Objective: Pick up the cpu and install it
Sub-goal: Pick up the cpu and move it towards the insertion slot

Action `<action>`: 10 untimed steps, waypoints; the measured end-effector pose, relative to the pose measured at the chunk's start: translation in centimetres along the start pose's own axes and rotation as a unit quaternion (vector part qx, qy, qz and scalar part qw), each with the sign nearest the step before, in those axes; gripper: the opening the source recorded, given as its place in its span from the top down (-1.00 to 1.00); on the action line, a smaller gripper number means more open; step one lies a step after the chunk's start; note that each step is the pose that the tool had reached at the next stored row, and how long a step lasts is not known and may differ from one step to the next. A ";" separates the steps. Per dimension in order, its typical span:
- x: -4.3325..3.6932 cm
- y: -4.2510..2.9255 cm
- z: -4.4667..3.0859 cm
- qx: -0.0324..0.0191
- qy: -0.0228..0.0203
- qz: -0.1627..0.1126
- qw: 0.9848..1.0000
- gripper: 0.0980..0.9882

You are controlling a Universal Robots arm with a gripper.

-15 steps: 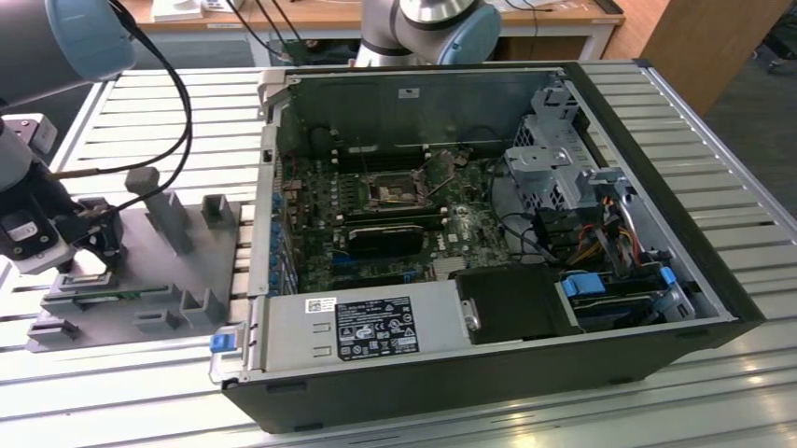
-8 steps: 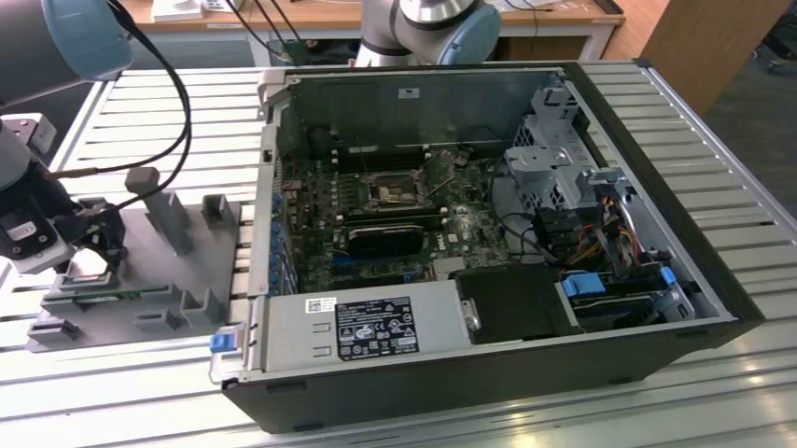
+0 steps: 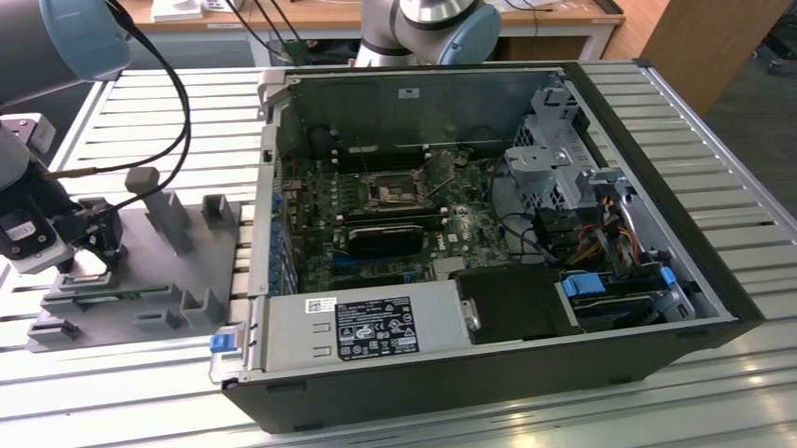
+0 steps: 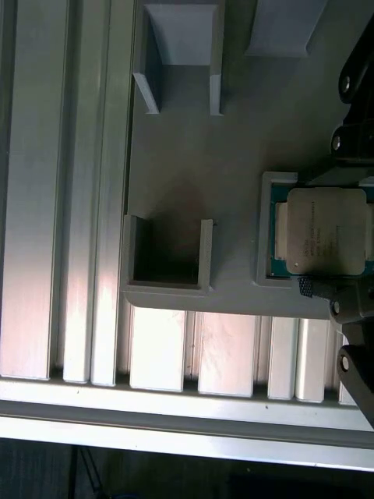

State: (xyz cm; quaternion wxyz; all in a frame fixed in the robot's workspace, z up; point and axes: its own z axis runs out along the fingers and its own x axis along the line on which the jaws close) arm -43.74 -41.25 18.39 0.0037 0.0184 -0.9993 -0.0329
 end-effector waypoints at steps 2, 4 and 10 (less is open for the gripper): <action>-0.02 0.00 0.00 0.000 0.000 0.000 1.000 -0.05; -0.04 -0.01 -0.01 0.000 0.000 0.000 1.000 -0.01; -0.05 0.03 -0.55 0.000 0.000 0.000 1.000 0.00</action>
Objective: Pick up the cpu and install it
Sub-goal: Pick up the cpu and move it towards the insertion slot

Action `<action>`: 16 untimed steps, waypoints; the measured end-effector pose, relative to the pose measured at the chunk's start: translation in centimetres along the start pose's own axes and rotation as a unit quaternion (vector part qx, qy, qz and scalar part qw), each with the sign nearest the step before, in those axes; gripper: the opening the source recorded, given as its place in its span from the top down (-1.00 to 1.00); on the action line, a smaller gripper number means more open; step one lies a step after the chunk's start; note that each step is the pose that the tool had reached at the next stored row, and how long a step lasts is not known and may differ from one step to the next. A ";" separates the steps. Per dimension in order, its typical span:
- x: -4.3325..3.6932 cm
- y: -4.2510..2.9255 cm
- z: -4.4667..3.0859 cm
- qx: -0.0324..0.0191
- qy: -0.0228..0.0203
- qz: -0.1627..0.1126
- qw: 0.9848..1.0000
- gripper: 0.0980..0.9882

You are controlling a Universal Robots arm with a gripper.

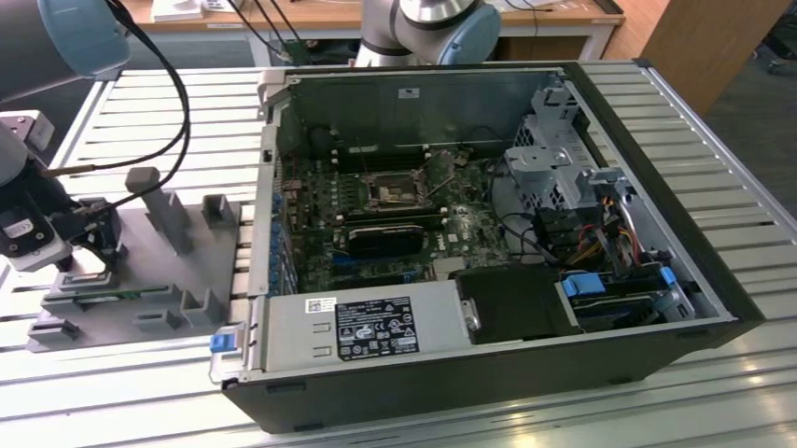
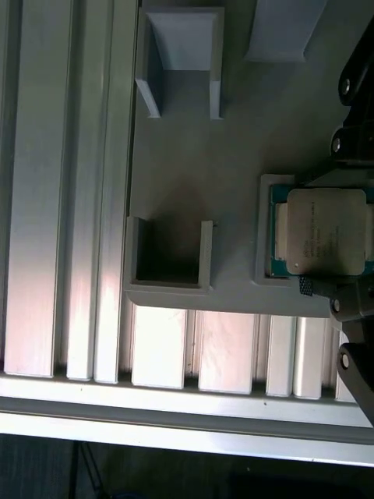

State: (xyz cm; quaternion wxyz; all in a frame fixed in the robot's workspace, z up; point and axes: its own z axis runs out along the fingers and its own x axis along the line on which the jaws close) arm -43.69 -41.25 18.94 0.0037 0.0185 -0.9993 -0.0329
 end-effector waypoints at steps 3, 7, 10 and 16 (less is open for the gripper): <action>0.00 0.03 -0.50 0.000 0.000 0.000 1.000 0.00; 0.01 0.08 -1.18 0.000 0.000 0.000 1.000 0.00; 0.01 0.10 -1.56 0.000 0.000 0.000 1.000 0.00; 0.01 0.16 -2.42 0.000 0.000 0.000 1.000 0.00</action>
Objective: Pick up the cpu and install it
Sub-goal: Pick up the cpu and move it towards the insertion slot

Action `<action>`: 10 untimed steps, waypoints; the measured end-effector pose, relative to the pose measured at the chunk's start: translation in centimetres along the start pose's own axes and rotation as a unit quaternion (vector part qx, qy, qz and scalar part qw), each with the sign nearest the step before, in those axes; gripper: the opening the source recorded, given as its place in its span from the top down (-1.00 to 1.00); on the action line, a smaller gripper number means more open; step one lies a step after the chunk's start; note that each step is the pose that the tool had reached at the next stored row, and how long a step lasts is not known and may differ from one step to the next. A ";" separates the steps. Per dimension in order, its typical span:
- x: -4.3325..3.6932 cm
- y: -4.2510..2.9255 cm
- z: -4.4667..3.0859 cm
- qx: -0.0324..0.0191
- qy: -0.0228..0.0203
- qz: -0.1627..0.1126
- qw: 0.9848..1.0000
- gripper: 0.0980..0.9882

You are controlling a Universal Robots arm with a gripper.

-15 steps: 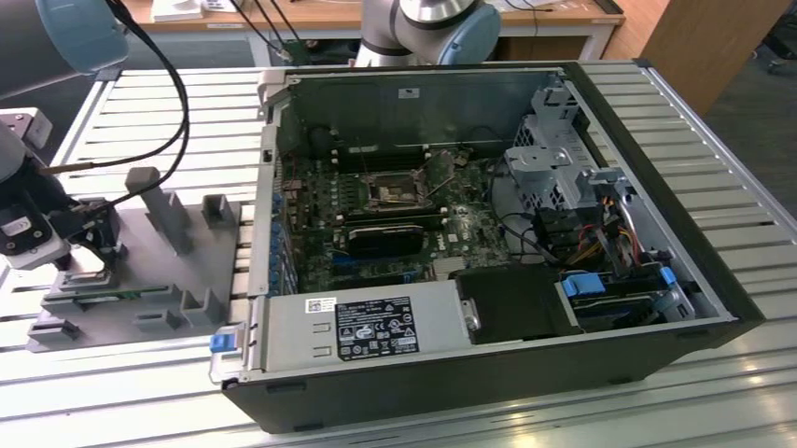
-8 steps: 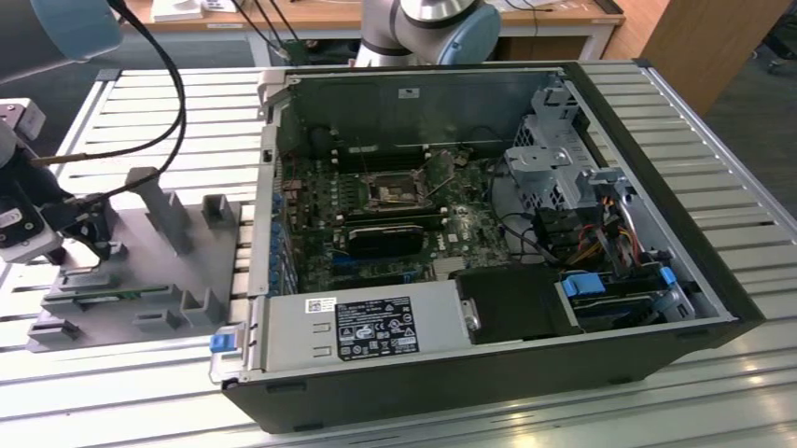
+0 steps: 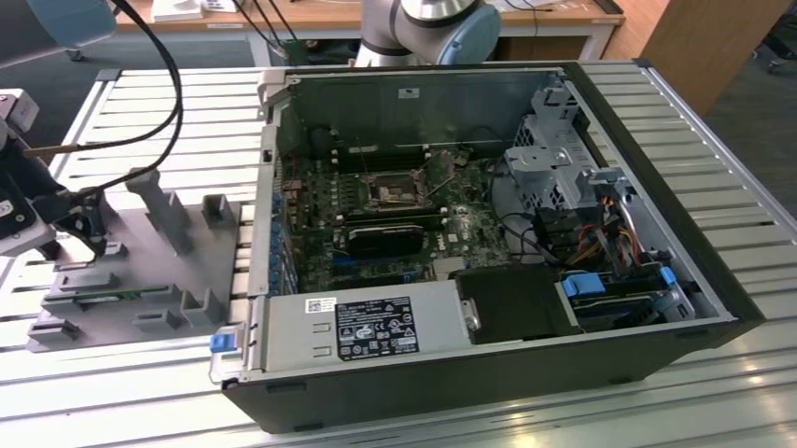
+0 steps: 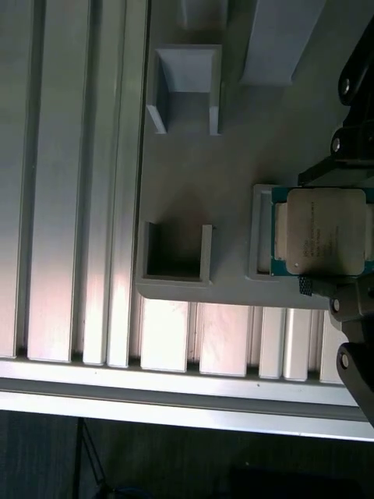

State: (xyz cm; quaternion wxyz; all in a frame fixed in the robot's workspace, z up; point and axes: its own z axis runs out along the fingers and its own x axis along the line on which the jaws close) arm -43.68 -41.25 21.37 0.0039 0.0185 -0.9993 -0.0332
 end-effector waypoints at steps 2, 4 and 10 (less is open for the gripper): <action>0.00 0.02 -0.22 0.000 0.000 0.000 1.000 0.00; 0.01 0.03 -0.49 0.000 0.000 0.000 1.000 0.00; 0.01 0.09 -1.31 0.000 0.000 0.000 1.000 0.00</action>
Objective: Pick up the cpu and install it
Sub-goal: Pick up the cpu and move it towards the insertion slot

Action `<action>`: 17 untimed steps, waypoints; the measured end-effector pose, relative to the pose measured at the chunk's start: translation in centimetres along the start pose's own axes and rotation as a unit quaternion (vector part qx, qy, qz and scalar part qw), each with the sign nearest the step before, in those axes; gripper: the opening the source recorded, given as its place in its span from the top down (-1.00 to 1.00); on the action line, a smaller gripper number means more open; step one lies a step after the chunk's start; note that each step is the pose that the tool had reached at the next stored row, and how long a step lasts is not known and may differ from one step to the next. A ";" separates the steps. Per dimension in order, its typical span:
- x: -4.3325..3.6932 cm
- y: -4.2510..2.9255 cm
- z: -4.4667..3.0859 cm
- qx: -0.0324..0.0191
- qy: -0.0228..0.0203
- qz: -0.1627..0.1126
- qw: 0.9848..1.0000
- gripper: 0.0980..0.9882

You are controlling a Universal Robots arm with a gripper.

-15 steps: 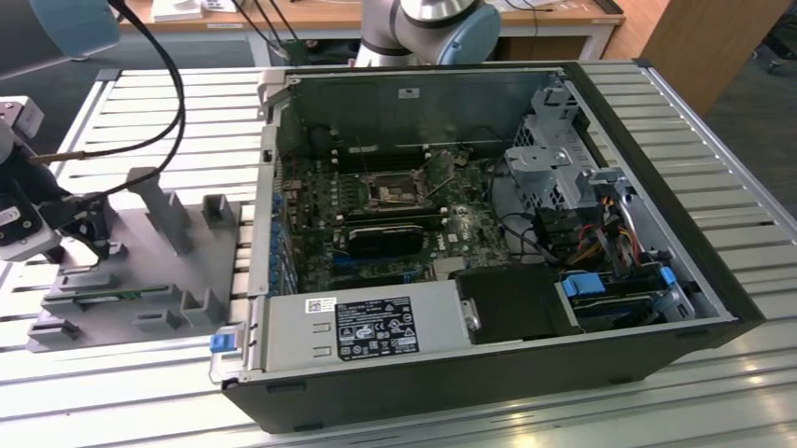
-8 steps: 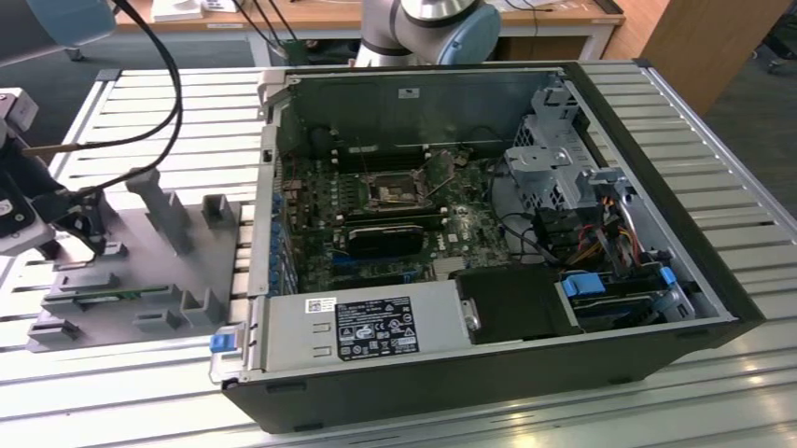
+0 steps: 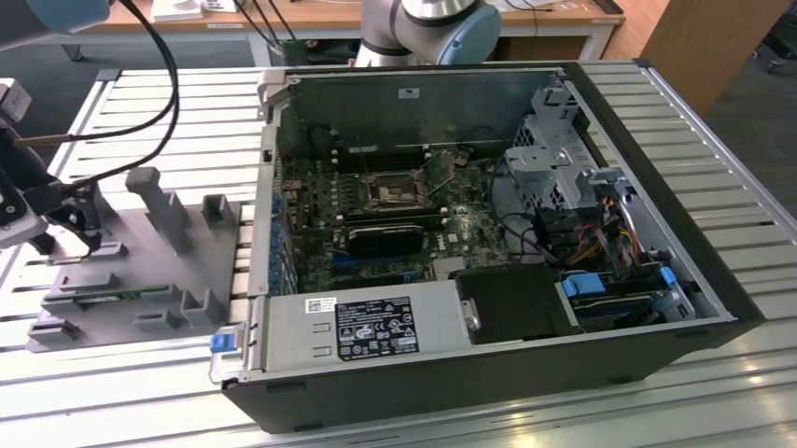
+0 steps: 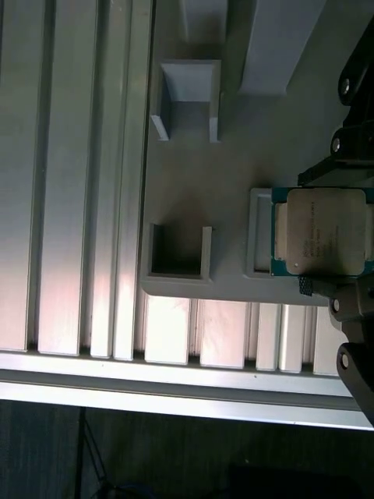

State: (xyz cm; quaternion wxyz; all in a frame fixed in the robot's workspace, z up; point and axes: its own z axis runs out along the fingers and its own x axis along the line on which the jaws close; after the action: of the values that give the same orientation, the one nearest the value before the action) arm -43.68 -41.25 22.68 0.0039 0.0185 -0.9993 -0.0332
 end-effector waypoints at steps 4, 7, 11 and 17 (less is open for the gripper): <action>0.00 0.03 -0.49 0.000 0.000 0.000 1.000 0.00; 0.00 0.05 -0.85 0.000 0.000 0.000 1.000 0.00; 0.01 0.09 -1.32 0.000 0.000 0.000 1.000 0.00; 0.01 0.15 -2.12 0.000 0.000 0.000 1.000 0.00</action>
State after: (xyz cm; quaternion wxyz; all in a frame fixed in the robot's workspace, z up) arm -43.68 -41.25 24.81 0.0039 0.0185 -0.9993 -0.0332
